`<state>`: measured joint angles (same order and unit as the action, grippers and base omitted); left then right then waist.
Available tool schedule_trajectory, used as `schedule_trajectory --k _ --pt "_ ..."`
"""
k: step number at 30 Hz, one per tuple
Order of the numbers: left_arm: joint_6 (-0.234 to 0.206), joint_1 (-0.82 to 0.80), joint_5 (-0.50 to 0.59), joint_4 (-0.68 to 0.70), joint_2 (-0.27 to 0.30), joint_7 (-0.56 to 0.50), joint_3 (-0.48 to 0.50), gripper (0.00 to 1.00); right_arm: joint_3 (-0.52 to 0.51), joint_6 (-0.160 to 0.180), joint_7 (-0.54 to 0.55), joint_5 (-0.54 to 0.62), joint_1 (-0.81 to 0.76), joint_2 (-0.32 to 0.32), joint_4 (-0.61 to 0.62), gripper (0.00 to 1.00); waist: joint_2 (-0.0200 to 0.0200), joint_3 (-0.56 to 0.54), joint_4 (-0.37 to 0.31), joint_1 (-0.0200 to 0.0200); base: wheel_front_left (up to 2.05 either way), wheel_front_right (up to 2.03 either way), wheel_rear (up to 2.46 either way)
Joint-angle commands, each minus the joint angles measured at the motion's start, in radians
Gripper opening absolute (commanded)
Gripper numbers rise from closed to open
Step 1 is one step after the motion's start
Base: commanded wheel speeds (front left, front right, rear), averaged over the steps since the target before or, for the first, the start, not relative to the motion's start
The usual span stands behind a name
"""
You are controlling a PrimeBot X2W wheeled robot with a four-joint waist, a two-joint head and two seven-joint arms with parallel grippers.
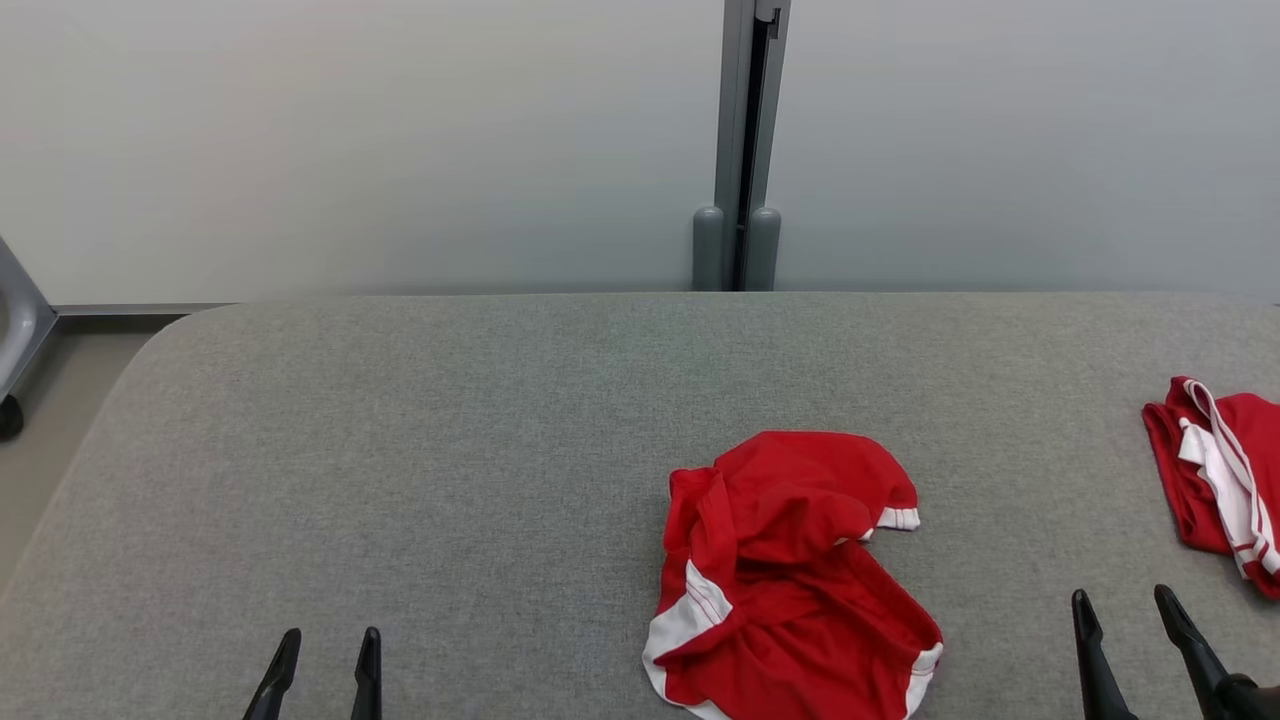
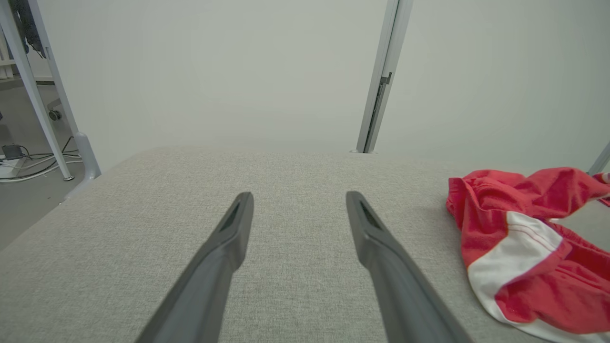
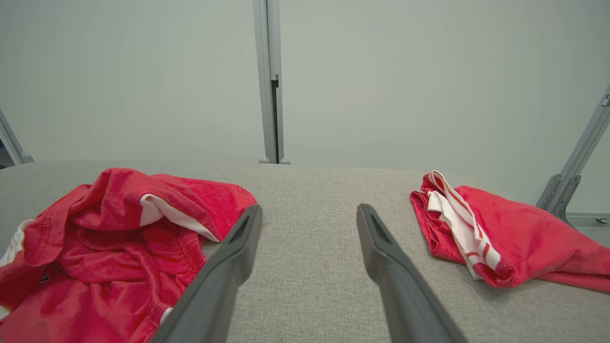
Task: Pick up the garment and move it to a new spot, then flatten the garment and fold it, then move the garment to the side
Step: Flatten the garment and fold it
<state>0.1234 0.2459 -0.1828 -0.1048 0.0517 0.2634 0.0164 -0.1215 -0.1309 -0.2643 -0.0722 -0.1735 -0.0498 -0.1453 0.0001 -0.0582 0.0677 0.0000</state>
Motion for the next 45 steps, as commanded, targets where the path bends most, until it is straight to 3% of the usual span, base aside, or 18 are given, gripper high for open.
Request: schedule_trajectory --k 1,5,9,15,20,26,31,32,33,34,39,45 --pt "0.004 -0.014 0.008 -0.001 0.002 0.001 0.006 1.00 0.000 0.000 0.000 -0.007 0.008 -0.003 -0.001 1.00 -0.0001 0.001 -0.003 0.0000 0.00 0.00 0.00" --pt "0.007 -0.065 -0.003 0.038 -0.001 0.001 -0.077 1.00 -0.003 0.000 0.000 -0.005 0.026 -0.003 0.011 1.00 -0.0001 0.014 -0.027 0.0000 0.00 0.00 0.00" --pt "0.008 -0.160 -0.029 0.077 0.000 -0.011 -0.314 1.00 -0.003 0.000 0.000 0.005 0.051 -0.004 0.026 1.00 -0.0001 0.030 -0.081 0.0000 0.00 0.00 0.00" --pt "0.007 -0.406 -0.077 0.025 0.001 -0.189 -0.631 1.00 0.008 0.000 0.000 0.000 0.088 -0.004 0.048 1.00 -0.0001 0.081 -0.206 0.0000 0.00 0.00 0.00" --pt "0.007 -0.569 -0.149 -0.111 0.002 -0.376 -0.791 1.00 0.014 0.000 0.000 -0.032 0.121 -0.004 0.054 1.00 -0.0001 0.147 -0.330 0.0000 0.00 0.00 0.00" --pt "-0.030 -0.645 -0.188 -0.274 0.002 -0.504 -0.820 1.00 0.010 0.000 0.000 -0.077 0.118 -0.003 0.027 1.00 -0.0001 0.181 -0.437 0.0000 0.00 0.00 0.00" --pt "-0.062 -0.644 -0.180 -0.366 0.026 -0.581 -0.826 1.00 0.002 0.000 0.000 -0.095 0.114 -0.003 0.014 1.00 -0.0001 0.186 -0.473 0.0000 0.00 0.00 0.00" --pt "-0.061 -0.641 -0.176 -0.382 0.034 -0.603 -0.835 0.46 0.000 0.000 0.000 -0.097 0.115 -0.003 0.013 1.00 -0.0001 0.185 -0.476 0.0000 0.00 0.00 0.00" --pt "-0.067 -0.643 -0.176 -0.387 0.039 -0.616 -0.834 0.17 -0.001 0.000 0.000 -0.102 0.116 -0.004 0.012 1.00 -0.0001 0.184 -0.477 0.0000 0.00 0.00 0.00" --pt "-0.072 -0.643 -0.179 -0.390 0.039 -0.630 -0.832 0.00 -0.004 0.000 0.000 -0.105 0.118 -0.003 0.012 1.00 -0.0001 0.182 -0.477 0.0000 0.00 0.00 0.00" --pt "-0.077 -0.654 -0.200 -0.362 0.058 -0.667 -0.819 0.00 -0.012 0.000 0.000 -0.111 0.119 -0.003 0.011 1.00 -0.0001 0.168 -0.456 0.0000 0.00 0.00 0.00" --pt "-0.116 -0.701 -0.298 -0.233 0.034 -0.562 -0.690 0.00 -0.015 0.000 0.000 -0.108 0.110 -0.004 0.009 1.00 -0.0001 0.153 -0.419 0.0000 0.00 0.00 0.00"
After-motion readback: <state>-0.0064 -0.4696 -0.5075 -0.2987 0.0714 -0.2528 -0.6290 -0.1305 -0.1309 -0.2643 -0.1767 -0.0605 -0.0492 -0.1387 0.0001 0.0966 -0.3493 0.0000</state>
